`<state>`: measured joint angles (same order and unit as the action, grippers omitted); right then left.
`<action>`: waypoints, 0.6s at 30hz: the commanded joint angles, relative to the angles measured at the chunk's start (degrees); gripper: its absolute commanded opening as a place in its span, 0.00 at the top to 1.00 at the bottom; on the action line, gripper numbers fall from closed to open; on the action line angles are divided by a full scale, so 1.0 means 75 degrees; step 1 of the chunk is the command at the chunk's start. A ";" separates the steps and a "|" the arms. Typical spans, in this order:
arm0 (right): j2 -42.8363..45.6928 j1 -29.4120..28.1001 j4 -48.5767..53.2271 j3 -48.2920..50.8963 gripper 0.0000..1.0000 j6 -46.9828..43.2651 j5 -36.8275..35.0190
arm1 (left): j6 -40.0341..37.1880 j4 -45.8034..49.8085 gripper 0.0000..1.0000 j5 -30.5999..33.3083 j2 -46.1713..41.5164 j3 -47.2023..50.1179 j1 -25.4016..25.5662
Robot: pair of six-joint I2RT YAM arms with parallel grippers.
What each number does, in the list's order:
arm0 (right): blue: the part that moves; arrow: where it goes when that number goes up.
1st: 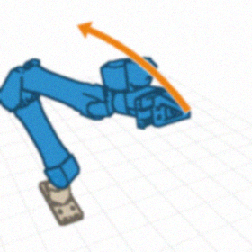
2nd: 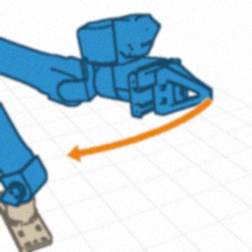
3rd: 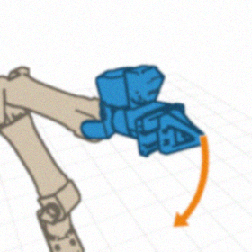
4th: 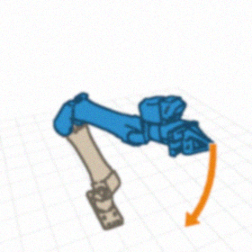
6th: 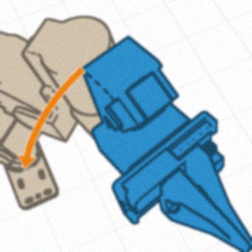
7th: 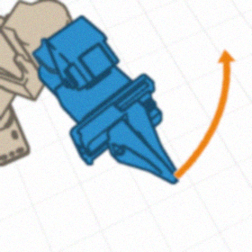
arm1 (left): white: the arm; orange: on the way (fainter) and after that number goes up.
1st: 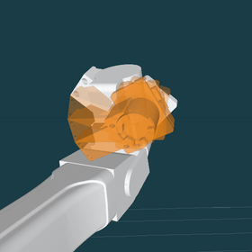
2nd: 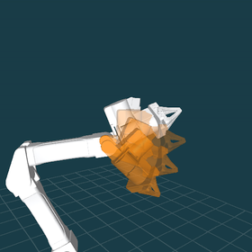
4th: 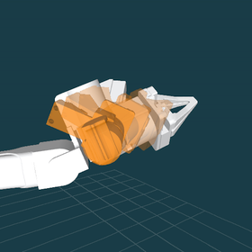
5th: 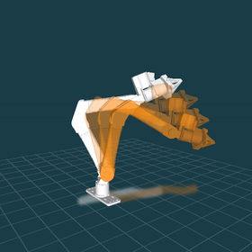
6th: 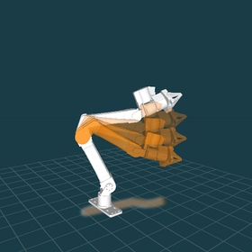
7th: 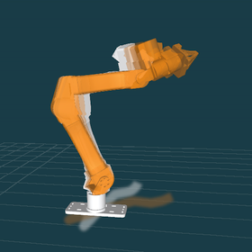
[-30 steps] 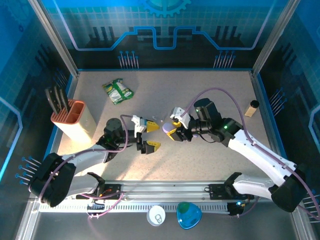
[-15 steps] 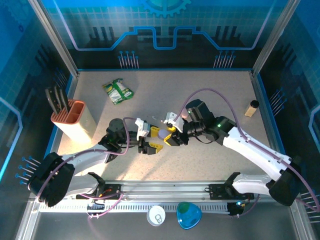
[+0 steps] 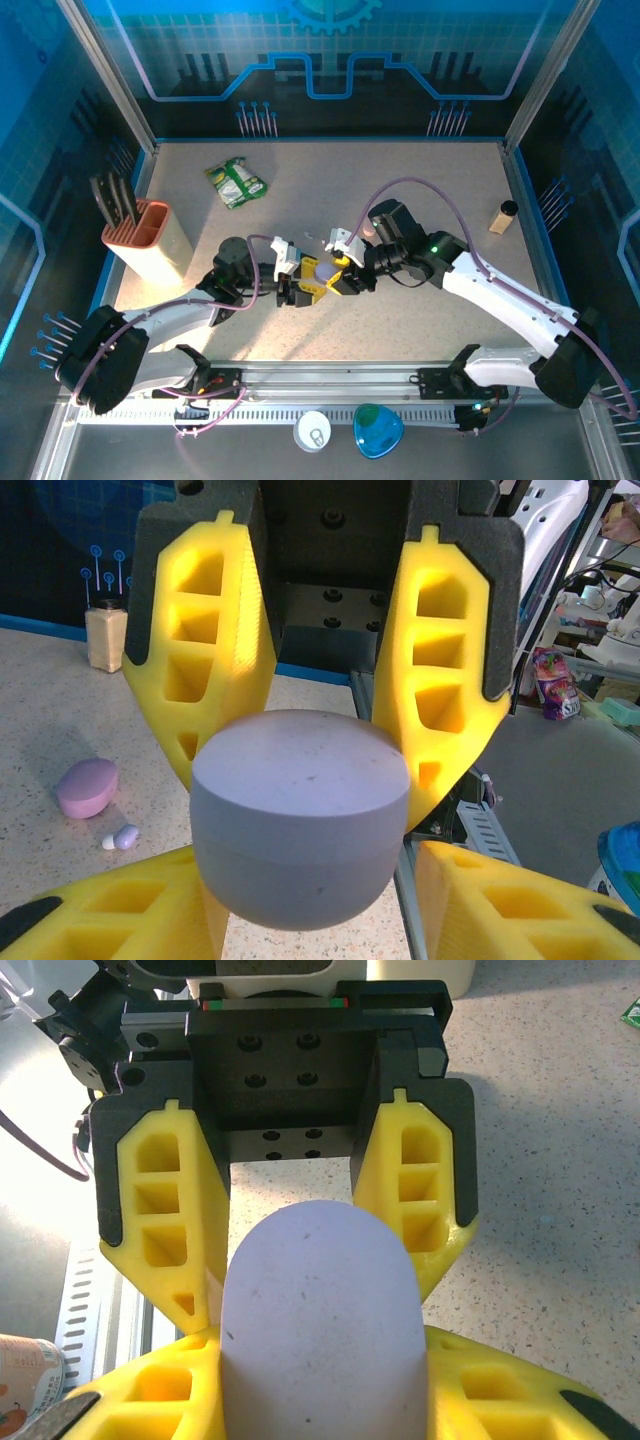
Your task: Insert the wireless bluetooth earbuds into the charging case
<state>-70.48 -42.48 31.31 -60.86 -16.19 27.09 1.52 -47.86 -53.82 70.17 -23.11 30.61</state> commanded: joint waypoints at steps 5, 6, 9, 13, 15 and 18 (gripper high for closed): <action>-0.0030 0.0001 0.0321 0.0017 0.74 -0.0223 -0.0026 | -0.0050 -0.0279 0.49 -0.0183 -0.0176 -0.0144 0.0071; -0.0036 0.0003 0.0327 0.0017 0.74 -0.0235 -0.0016 | -0.0041 -0.0286 0.48 -0.0183 -0.0172 -0.0151 0.0079; -0.0001 0.0015 0.0363 0.0040 0.74 -0.0258 0.0069 | -0.0038 -0.0275 0.42 -0.0172 -0.0165 -0.0163 0.0073; 0.0066 0.0016 0.0373 0.0073 0.74 -0.0276 0.0103 | -0.0040 -0.0230 0.44 -0.0159 -0.0137 -0.0179 0.0077; 0.0092 0.0016 0.0361 0.0080 0.75 -0.0273 0.0114 | -0.0005 -0.0240 0.47 -0.0171 -0.0100 -0.0203 0.0071; 0.0047 0.0017 0.0406 0.0072 0.75 -0.0302 0.0170 | 0.0020 -0.0235 0.49 -0.0206 -0.0066 -0.0232 0.0071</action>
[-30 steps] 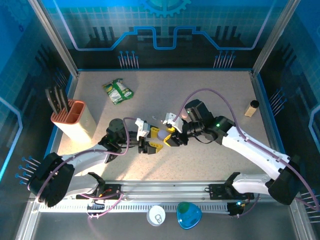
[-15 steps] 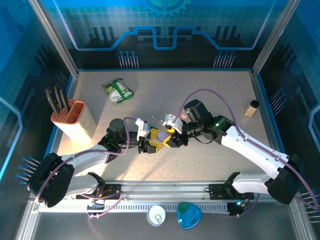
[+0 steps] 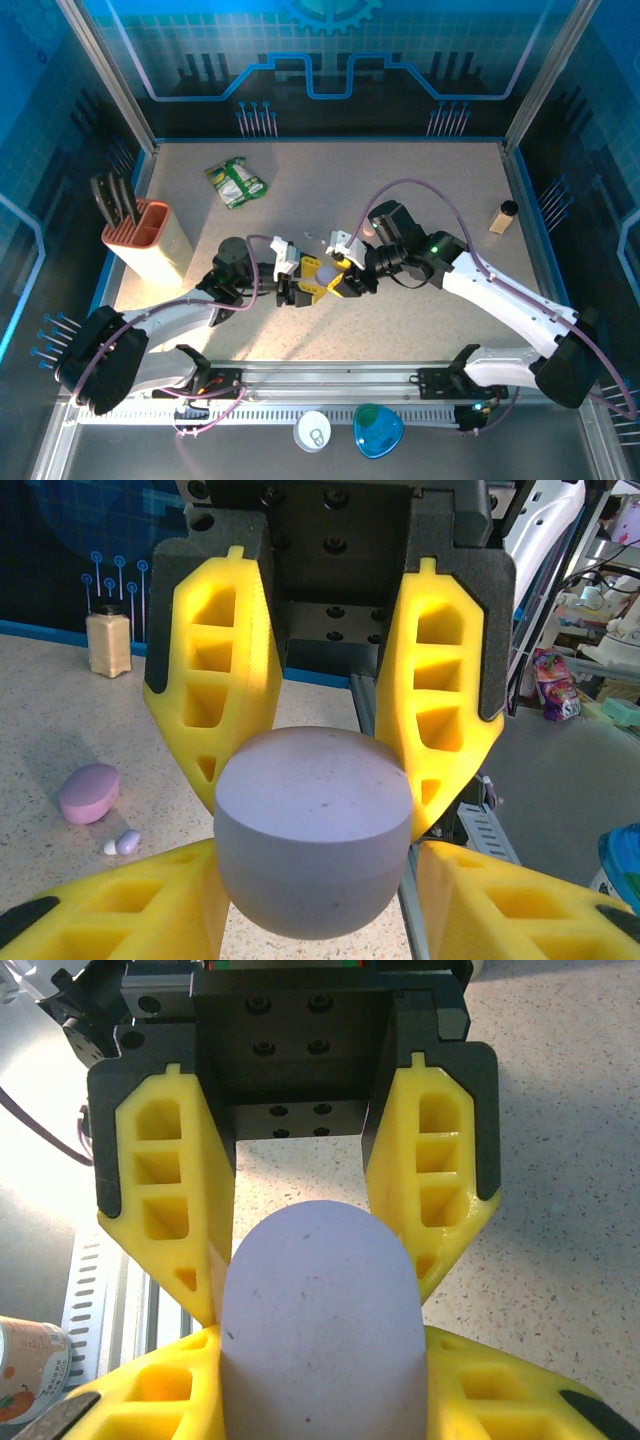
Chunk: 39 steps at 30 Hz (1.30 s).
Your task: Insert the wireless bluetooth earbuds into the charging case
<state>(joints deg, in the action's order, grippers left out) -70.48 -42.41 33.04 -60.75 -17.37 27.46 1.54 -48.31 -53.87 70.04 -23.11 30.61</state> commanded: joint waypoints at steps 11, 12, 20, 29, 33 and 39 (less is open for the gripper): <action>0.0027 0.0033 0.0119 0.0062 0.75 -0.0160 0.0202 | 0.0082 -0.0185 0.58 -0.0235 -0.0014 -0.0237 0.0079; 0.0014 0.0041 0.0130 0.0060 0.75 -0.0176 0.0203 | 0.0087 -0.0179 0.61 -0.0247 -0.0019 -0.0241 0.0078; 0.0055 0.0146 -0.0067 0.0093 0.60 0.0096 0.0188 | 0.0002 -0.0186 0.67 -0.0236 -0.0008 -0.0200 0.0069; 0.0277 0.0483 -0.0213 0.0261 0.42 0.0227 0.0322 | -0.0135 -0.0106 0.66 -0.0119 -0.0069 -0.0144 0.0019; 0.0403 0.0556 -0.0255 0.0348 0.39 0.0224 0.0340 | -0.0175 -0.0033 0.65 -0.0107 -0.0047 -0.0169 0.0008; 0.0438 0.0606 -0.0233 0.0377 0.54 0.0222 0.0635 | -0.0137 -0.0027 0.65 -0.0130 -0.0033 -0.0200 -0.0009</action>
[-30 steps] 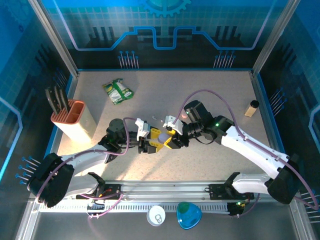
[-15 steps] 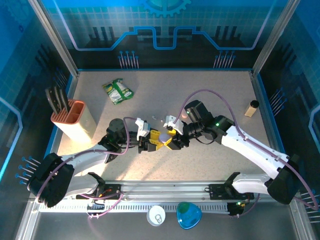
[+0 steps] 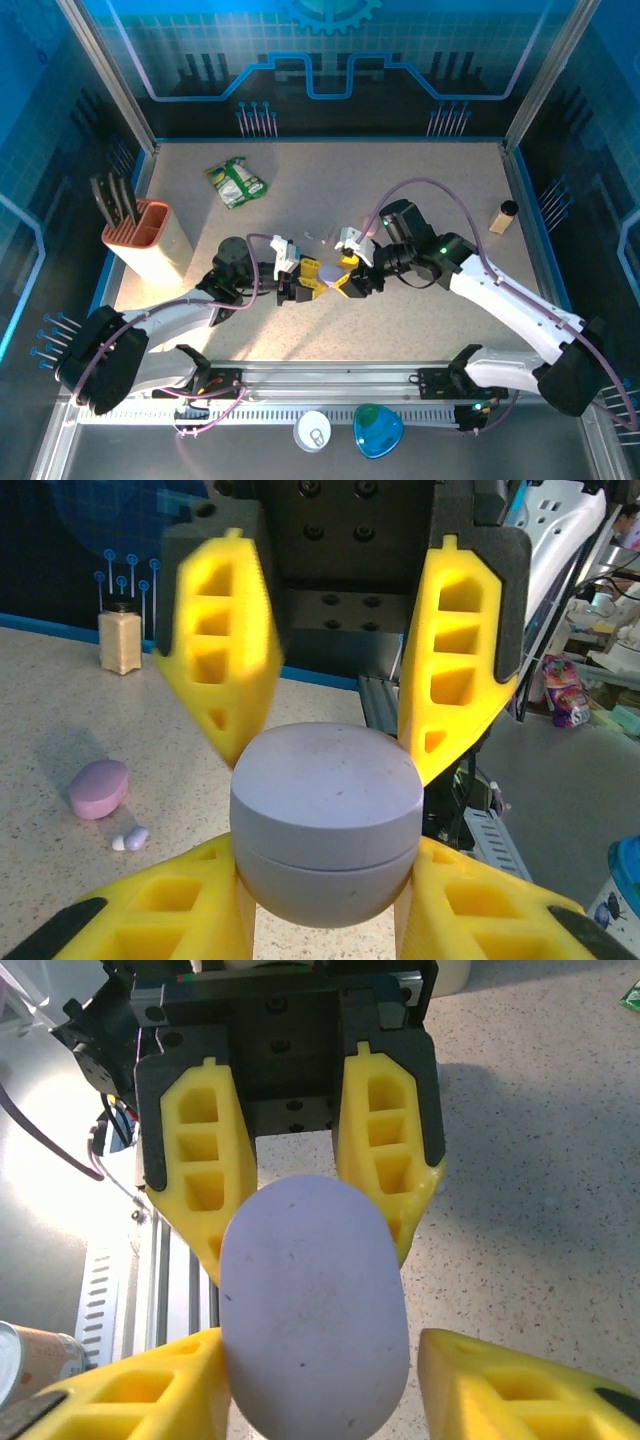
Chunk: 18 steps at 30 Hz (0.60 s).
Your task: Insert the wireless bluetooth earbuds into the charging case
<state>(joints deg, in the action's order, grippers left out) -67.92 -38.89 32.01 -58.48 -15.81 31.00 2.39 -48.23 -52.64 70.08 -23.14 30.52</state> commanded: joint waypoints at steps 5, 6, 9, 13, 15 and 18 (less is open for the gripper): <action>-0.0047 0.0135 -0.0128 0.0027 0.67 0.0037 0.0423 | -0.0117 -0.0176 0.59 -0.0348 0.0065 -0.0228 0.0007; -0.0066 0.0126 -0.0141 0.0013 0.68 0.0043 0.0430 | -0.0097 -0.0189 0.57 -0.0352 0.0083 -0.0232 0.0001; -0.0101 0.0126 -0.0175 -0.0029 0.68 0.0057 0.0440 | -0.0007 -0.0272 0.54 -0.0352 0.0101 -0.0241 0.0008; -0.0098 0.0124 -0.0257 -0.0032 0.69 0.0069 0.0390 | 0.0012 -0.0286 0.47 -0.0328 0.0119 -0.0244 0.0008; -0.0111 0.0124 -0.0323 -0.0017 0.69 0.0104 0.0389 | 0.0014 -0.0290 0.47 -0.0335 0.0152 -0.0247 0.0008; -0.0172 0.0093 -0.0336 -0.0046 0.69 0.0082 0.0472 | 0.0095 -0.0319 0.48 -0.0352 0.0205 -0.0278 0.0014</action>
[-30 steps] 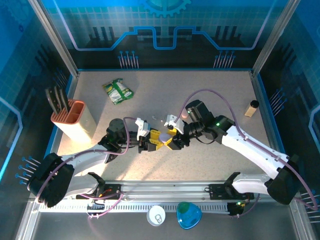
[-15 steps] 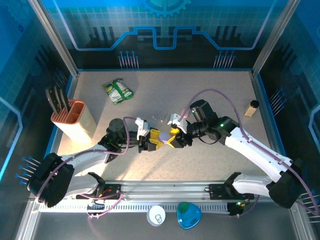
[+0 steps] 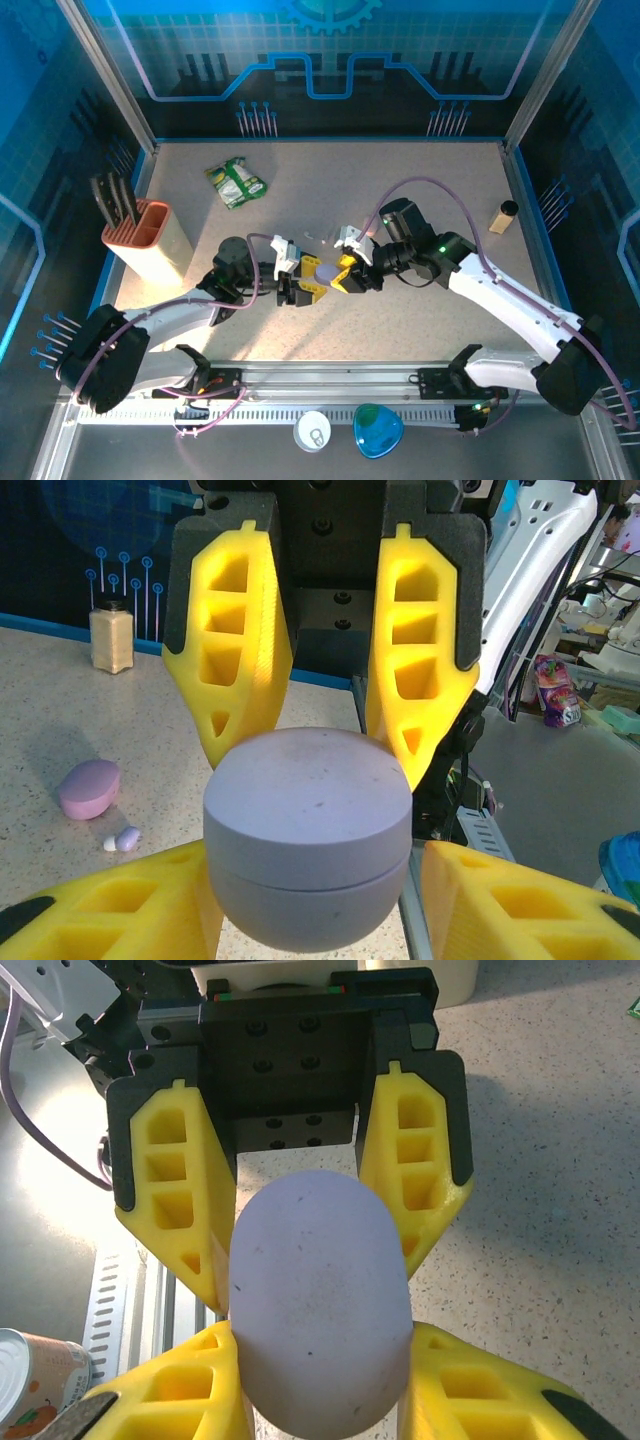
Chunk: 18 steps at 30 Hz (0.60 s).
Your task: Insert the wireless bluetooth earbuds into the charging case
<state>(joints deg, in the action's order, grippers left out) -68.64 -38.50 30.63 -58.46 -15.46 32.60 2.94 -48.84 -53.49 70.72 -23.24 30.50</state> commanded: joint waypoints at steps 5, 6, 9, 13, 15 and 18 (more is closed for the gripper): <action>-0.0158 -0.0010 -0.0123 -0.0057 0.70 -0.0024 0.0181 | 0.0156 -0.0294 0.48 -0.0199 0.0145 -0.0305 0.0023; -0.0164 -0.0010 -0.0123 -0.0061 0.70 -0.0018 0.0183 | 0.0161 -0.0265 0.47 -0.0181 0.0148 -0.0311 0.0021; -0.0159 -0.0008 -0.0159 -0.0064 0.70 -0.0012 0.0184 | 0.0186 -0.0256 0.48 -0.0165 0.0157 -0.0343 0.0021; -0.0146 -0.0013 -0.0170 -0.0074 0.70 -0.0006 0.0147 | 0.0183 -0.0262 0.53 -0.0235 0.0168 -0.0313 0.0023; -0.0140 -0.0010 -0.0189 -0.0067 0.70 0.0021 0.0133 | 0.0147 -0.0284 0.55 -0.0262 0.0169 -0.0294 0.0023; -0.0077 -0.0010 -0.0262 -0.0031 0.70 0.0084 0.0173 | 0.0085 -0.0337 0.50 -0.0252 0.0169 -0.0256 0.0022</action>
<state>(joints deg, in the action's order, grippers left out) -69.67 -38.54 30.37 -58.46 -15.44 33.30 4.25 -49.30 -53.43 71.33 -24.01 30.48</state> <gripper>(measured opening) 0.320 0.485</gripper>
